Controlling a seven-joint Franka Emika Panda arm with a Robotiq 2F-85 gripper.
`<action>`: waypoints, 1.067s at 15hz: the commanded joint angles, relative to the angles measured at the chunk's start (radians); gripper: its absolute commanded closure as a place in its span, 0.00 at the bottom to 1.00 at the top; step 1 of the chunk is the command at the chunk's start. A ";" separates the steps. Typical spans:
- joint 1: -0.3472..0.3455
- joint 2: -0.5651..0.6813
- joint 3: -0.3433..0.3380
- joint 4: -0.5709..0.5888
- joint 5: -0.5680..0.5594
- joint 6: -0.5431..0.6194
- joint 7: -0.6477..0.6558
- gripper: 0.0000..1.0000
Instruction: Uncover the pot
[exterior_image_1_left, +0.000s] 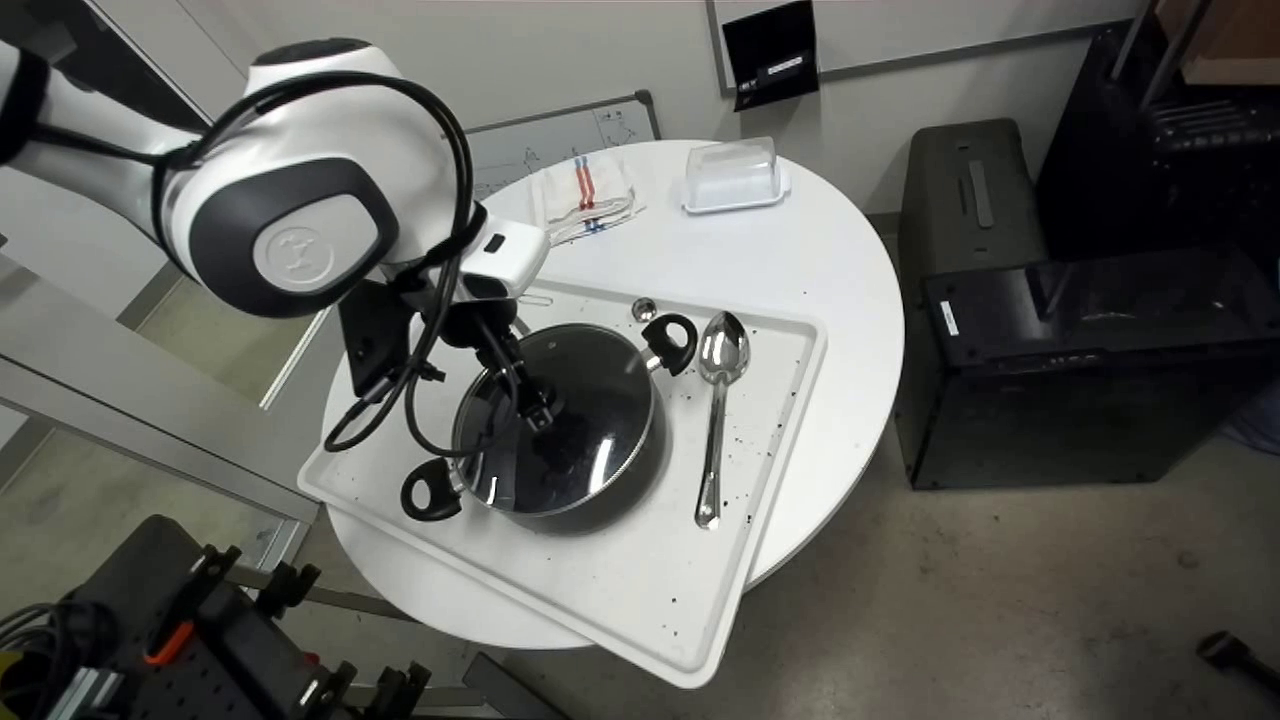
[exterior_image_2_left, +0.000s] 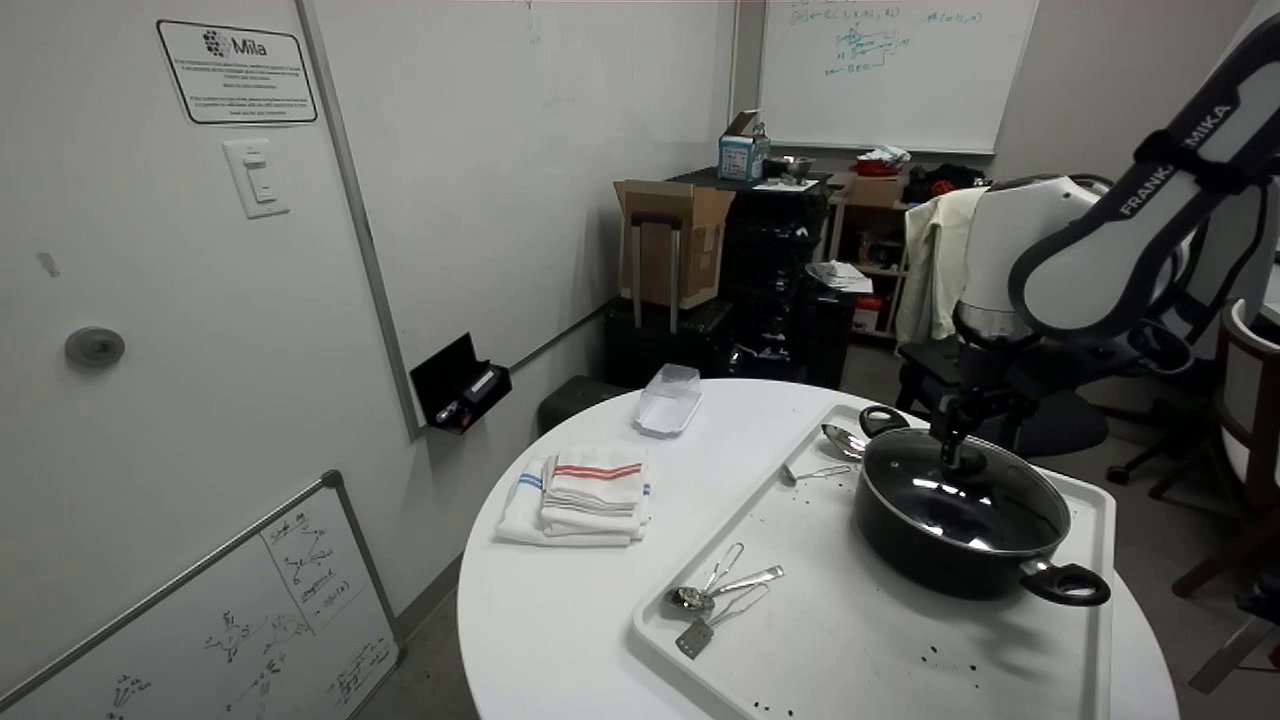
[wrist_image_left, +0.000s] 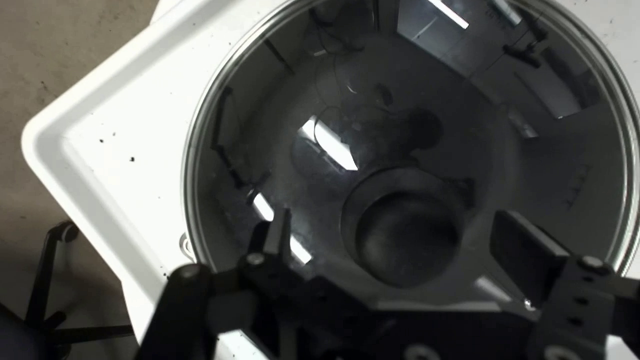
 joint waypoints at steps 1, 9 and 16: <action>0.023 0.030 -0.010 0.032 0.027 0.022 0.009 0.00; 0.037 0.060 -0.016 0.052 0.025 0.028 0.024 0.25; 0.038 0.051 -0.015 0.046 0.029 0.041 0.019 0.67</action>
